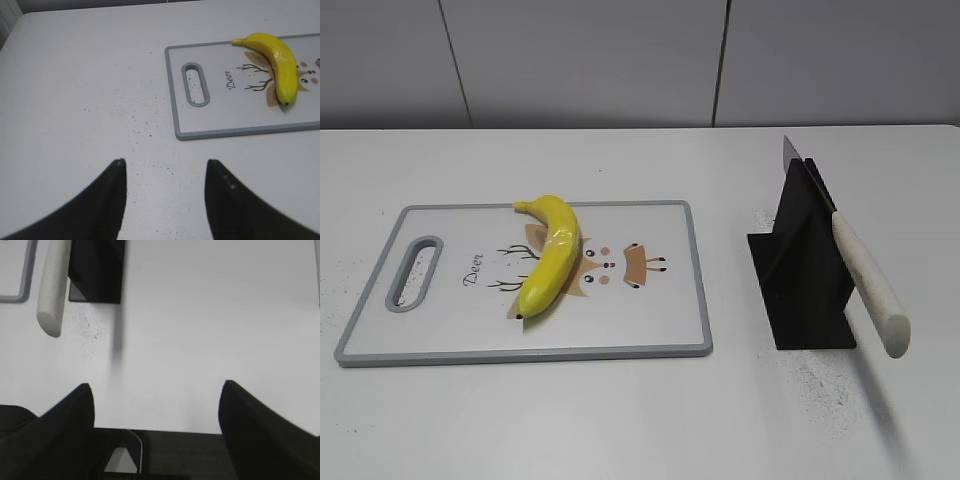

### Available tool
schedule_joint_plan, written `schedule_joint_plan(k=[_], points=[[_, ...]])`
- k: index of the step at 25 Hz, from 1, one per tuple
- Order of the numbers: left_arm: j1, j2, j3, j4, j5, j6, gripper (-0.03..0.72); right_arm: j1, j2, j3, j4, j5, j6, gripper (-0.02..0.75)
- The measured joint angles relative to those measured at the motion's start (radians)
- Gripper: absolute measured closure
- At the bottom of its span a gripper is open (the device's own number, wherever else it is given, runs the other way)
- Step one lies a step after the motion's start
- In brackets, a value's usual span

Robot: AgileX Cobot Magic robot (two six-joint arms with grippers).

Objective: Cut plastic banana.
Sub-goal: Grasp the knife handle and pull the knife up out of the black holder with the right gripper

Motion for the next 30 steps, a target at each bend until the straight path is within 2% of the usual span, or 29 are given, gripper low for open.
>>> schedule_joint_plan(k=[6,14,17,24,30], points=[[0.000,0.000,0.000,0.000,0.000,0.000,0.208,0.014,0.188,-0.086,0.002,0.016,0.034,0.152],[0.000,0.000,0.000,0.000,0.000,0.000,0.209,0.196,0.427,-0.199,0.003,0.018,0.114,0.152],[0.000,0.000,0.000,0.000,0.000,0.000,0.209,0.239,0.532,-0.262,0.011,0.019,0.147,0.152],[0.000,0.000,0.000,0.000,0.000,0.000,0.209,0.255,0.780,-0.359,0.127,0.018,0.161,0.152],[0.000,0.000,0.000,0.000,0.000,0.000,0.209,0.261,0.959,-0.361,0.140,0.019,0.170,0.190]])
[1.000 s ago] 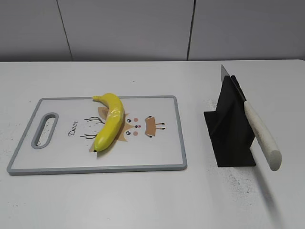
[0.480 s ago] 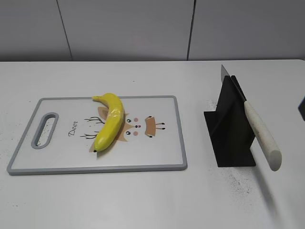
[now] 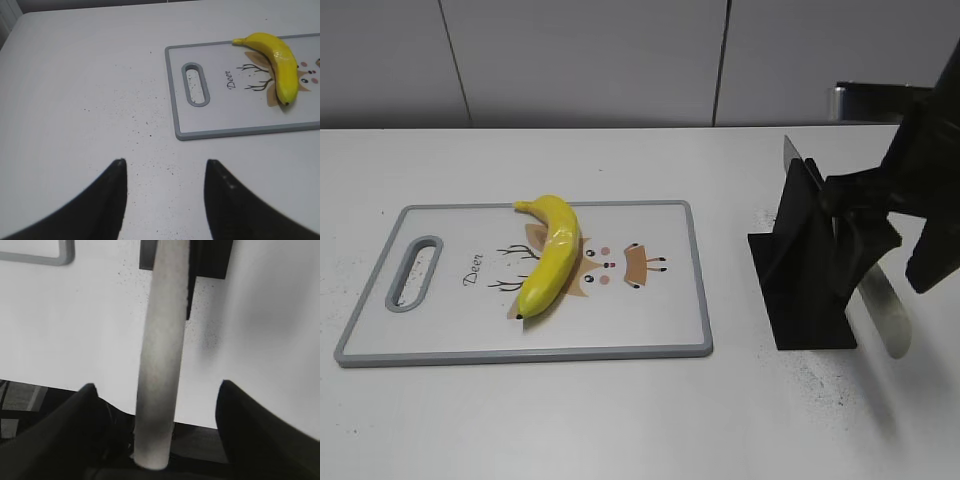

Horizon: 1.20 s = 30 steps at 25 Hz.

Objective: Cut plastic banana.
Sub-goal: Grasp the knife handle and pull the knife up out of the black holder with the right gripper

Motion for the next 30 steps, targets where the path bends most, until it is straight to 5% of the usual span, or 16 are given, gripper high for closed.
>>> schedule_joint_plan(k=[8,11,30], points=[[0.000,0.000,0.000,0.000,0.000,0.000,0.209,0.000,0.122,0.000,0.003,0.000,0.015,0.287],[0.000,0.000,0.000,0.000,0.000,0.000,0.209,0.000,0.123,0.000,0.010,0.000,0.018,0.567],[0.000,0.000,0.000,0.000,0.000,0.000,0.209,0.000,0.020,-0.004,-0.030,0.000,0.091,0.576]])
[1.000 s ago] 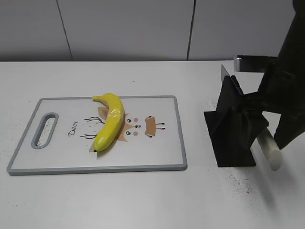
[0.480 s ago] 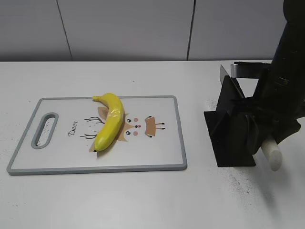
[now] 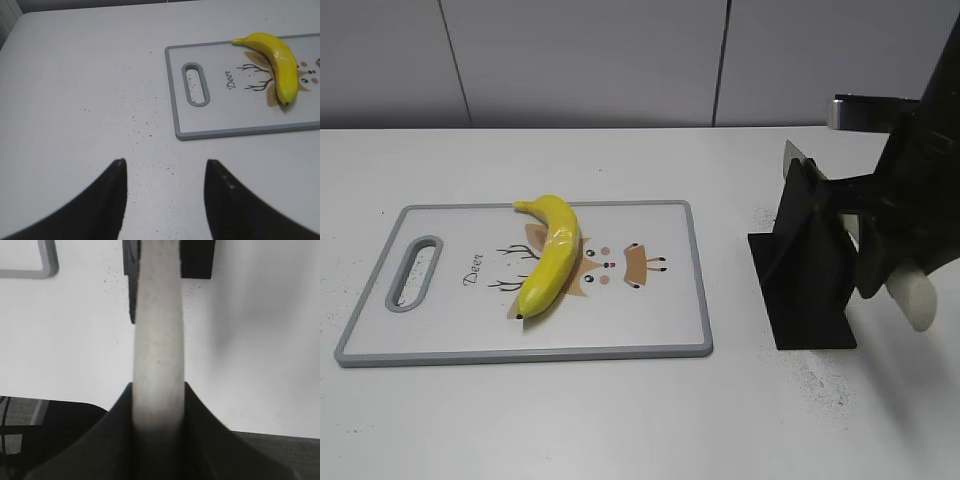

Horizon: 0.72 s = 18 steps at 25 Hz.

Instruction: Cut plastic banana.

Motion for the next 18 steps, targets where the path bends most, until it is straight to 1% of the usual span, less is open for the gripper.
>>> schedule_joint_plan(k=[8,14,18], points=[[0.000,0.000,0.000,0.000,0.000,0.000,0.210,0.004,-0.069,-0.028,-0.050,-0.020,0.010,0.577],[0.000,0.000,0.000,0.000,0.000,0.000,0.210,0.004,-0.071,-0.097,-0.072,-0.016,0.013,0.577],[0.000,0.000,0.000,0.000,0.000,0.000,0.210,0.004,-0.071,-0.167,-0.114,0.002,0.015,0.577]])
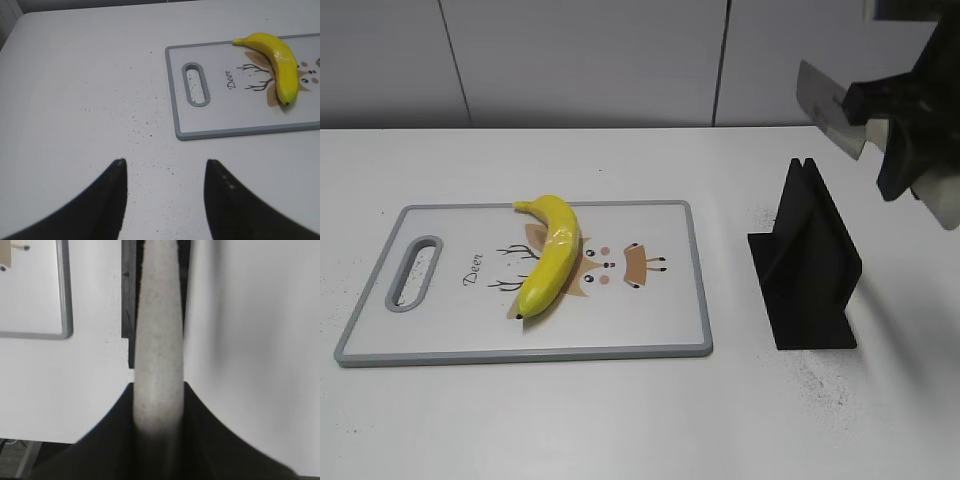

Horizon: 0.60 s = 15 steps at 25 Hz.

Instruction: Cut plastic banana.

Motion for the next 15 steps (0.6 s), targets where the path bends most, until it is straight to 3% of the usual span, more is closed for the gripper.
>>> schedule_joint_plan(k=[5,12,15], points=[[0.000,0.000,0.000,0.000,0.000,0.000,0.210,0.000,0.000,-0.106,-0.012,0.004,-0.045,0.577],[0.000,0.024,-0.024,0.005,-0.050,0.000,0.208,0.000,-0.001,-0.208,-0.012,0.006,-0.274,0.577],[0.000,0.093,-0.054,0.006,-0.092,0.000,0.170,0.000,-0.001,-0.242,-0.012,0.008,-0.368,0.577]])
